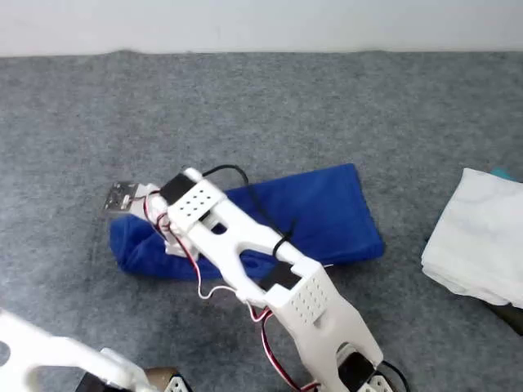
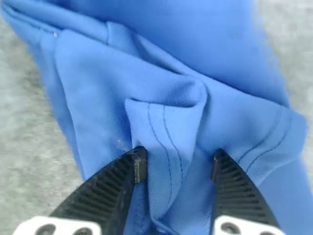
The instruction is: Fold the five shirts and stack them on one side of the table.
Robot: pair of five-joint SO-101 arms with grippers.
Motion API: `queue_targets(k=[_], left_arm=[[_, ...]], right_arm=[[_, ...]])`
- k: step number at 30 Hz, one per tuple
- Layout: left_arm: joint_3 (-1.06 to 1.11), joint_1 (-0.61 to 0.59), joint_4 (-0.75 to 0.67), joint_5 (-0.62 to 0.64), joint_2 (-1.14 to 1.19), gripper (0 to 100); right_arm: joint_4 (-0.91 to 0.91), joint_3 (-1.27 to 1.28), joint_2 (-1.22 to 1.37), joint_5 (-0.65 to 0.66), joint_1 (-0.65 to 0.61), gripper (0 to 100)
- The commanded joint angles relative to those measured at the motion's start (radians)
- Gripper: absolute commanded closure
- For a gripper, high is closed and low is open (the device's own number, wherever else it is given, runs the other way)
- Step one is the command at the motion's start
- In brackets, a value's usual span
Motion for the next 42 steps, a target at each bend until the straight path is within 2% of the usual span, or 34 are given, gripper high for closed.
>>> queue_targets(k=[1, 8, 13, 19, 24, 29, 32, 36, 42], left_arm=[[-0.005, 0.006, -0.014, -0.002, -0.031, 98], [-0.005, 0.006, -0.014, -0.002, -0.031, 98], [-0.005, 0.006, -0.014, -0.002, -0.031, 98], [-0.005, 0.002, -0.012, -0.002, -0.032, 98], [-0.005, 0.002, 0.002, -0.002, -0.032, 98], [-0.005, 0.006, 0.002, -0.002, -0.032, 98], [-0.005, 0.006, 0.002, -0.002, -0.032, 98], [-0.005, 0.006, 0.002, -0.002, -0.032, 98], [-0.005, 0.005, 0.002, -0.002, -0.032, 98]], right_arm=[[0.045, -0.106, -0.012, 0.009, 0.042, 77.2], [0.168, -0.279, -0.005, 0.008, 0.031, 77.2], [0.17, -0.299, 0.005, 0.011, 0.039, 77.2], [0.151, -0.305, 0.082, 0.011, 0.105, 77.2], [0.255, -0.39, 0.056, 0.006, 0.091, 77.2], [0.367, -0.503, 0.048, 0.006, 0.042, 85.7], [0.366, -0.489, 0.058, 0.006, 0.045, 90.1], [0.355, -0.482, 0.136, 0.014, 0.081, 90.5], [0.182, -0.483, 0.246, 0.064, 0.236, 90.5]])
